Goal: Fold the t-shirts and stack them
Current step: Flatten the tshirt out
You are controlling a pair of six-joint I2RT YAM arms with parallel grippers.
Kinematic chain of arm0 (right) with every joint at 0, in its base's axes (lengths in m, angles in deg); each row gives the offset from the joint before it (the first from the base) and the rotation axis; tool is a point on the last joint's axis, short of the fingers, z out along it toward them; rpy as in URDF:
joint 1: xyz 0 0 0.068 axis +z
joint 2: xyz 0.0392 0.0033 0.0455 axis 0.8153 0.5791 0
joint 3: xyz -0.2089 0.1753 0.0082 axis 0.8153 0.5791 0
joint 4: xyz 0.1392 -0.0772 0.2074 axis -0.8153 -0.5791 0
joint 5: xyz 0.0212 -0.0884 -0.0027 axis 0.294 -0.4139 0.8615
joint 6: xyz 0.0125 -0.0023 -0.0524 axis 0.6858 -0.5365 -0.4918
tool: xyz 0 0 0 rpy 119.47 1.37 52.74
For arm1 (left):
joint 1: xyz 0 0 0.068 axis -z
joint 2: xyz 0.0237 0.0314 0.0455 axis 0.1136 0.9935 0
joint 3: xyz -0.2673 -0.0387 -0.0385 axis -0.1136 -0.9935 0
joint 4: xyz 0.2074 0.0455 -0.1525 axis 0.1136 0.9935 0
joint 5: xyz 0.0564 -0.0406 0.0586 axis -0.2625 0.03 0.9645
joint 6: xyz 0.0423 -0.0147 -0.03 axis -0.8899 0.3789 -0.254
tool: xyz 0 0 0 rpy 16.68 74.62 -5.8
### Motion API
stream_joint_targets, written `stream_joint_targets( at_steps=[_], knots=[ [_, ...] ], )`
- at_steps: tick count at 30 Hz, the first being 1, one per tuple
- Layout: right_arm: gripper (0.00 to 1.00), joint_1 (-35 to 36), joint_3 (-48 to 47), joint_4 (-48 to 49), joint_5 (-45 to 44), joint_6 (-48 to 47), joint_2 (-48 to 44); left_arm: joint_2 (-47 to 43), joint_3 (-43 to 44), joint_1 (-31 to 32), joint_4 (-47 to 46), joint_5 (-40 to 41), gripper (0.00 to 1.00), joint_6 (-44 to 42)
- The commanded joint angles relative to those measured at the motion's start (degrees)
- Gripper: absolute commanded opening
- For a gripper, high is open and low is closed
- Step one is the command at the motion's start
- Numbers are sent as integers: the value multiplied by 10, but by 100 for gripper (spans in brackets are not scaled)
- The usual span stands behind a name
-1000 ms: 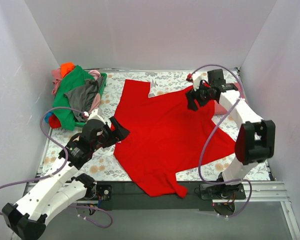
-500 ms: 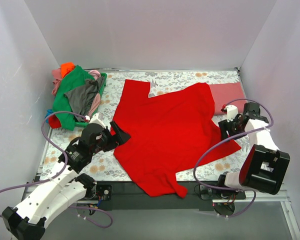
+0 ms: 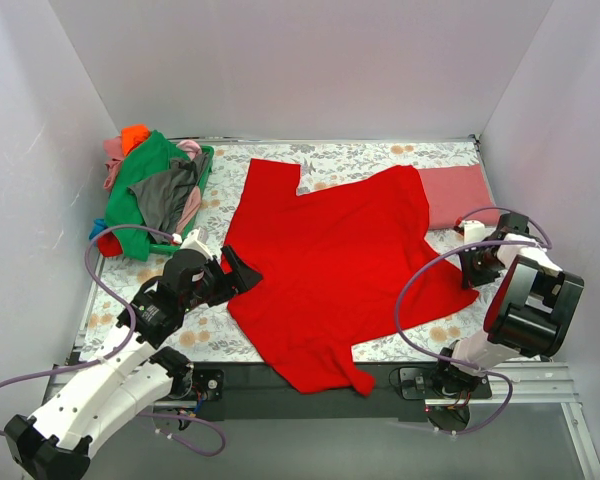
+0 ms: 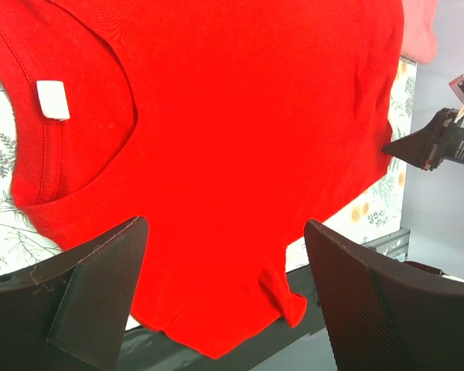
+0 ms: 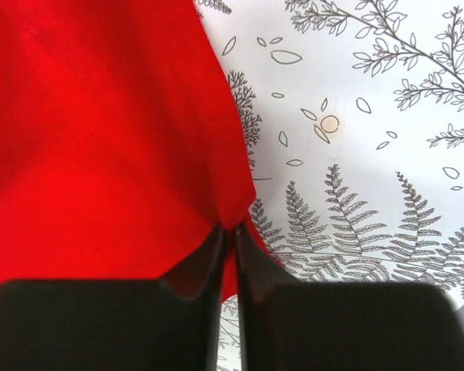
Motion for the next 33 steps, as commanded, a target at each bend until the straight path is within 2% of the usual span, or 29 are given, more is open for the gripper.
stream_joint_targets(
  at_steps=[1, 3, 10, 11, 13, 14, 17, 18, 21, 22, 25, 26, 27, 28, 29, 31, 33],
  knots=[
    [8, -17, 19, -5, -10, -18, -15, -2, 1, -2, -4, -2, 81, -9],
    [1, -33, 30, -9, -20, -29, -31, -2, 2, -2, -5, 0, 81, -9],
    [1, -76, 61, -15, -65, -69, -80, 12, 2, -2, -20, 0, 81, -13],
    [5, -78, 63, -18, -65, -76, -85, 16, 6, -2, -21, -1, 81, -15],
    [22, -82, 68, -24, -60, -81, -90, 37, 12, -1, -35, 21, 81, -25],
    [45, -83, 68, -24, -55, -82, -96, 48, 24, -2, -41, 24, 81, -30],
    [70, -83, 54, -38, -7, -83, -112, 103, 52, -4, -66, 50, 85, -58],
    [76, -81, 40, -45, 34, -87, -117, 143, 78, -12, -83, 61, 88, -82],
    [80, -51, 12, -61, 87, -75, -112, 212, 137, -50, -135, 50, 92, -121],
    [81, -36, 2, -64, 115, -69, -107, 264, 150, -100, -153, -11, 91, -131],
    [82, 38, -36, -72, 162, -50, -81, 356, 222, -193, -215, -112, 91, -165],
    [82, 60, -58, -70, 170, -46, -74, 424, 246, -205, -225, -124, 91, -178],
    [82, 98, -70, -70, 182, -44, -68, 457, 272, -212, -229, -131, 91, -202],
    [82, 114, -84, -68, 203, -42, -62, 500, 337, -227, -225, -142, 91, -208],
    [82, 141, -117, -62, 214, -34, -47, 570, 369, -234, -217, -165, 90, -213],
    [82, 162, -153, -50, 244, -26, -24, 644, 462, -252, -194, -184, 88, -225],
    [82, 186, -191, -27, 261, -19, -12, 726, 515, -264, -185, -208, 86, -228]
  ],
)
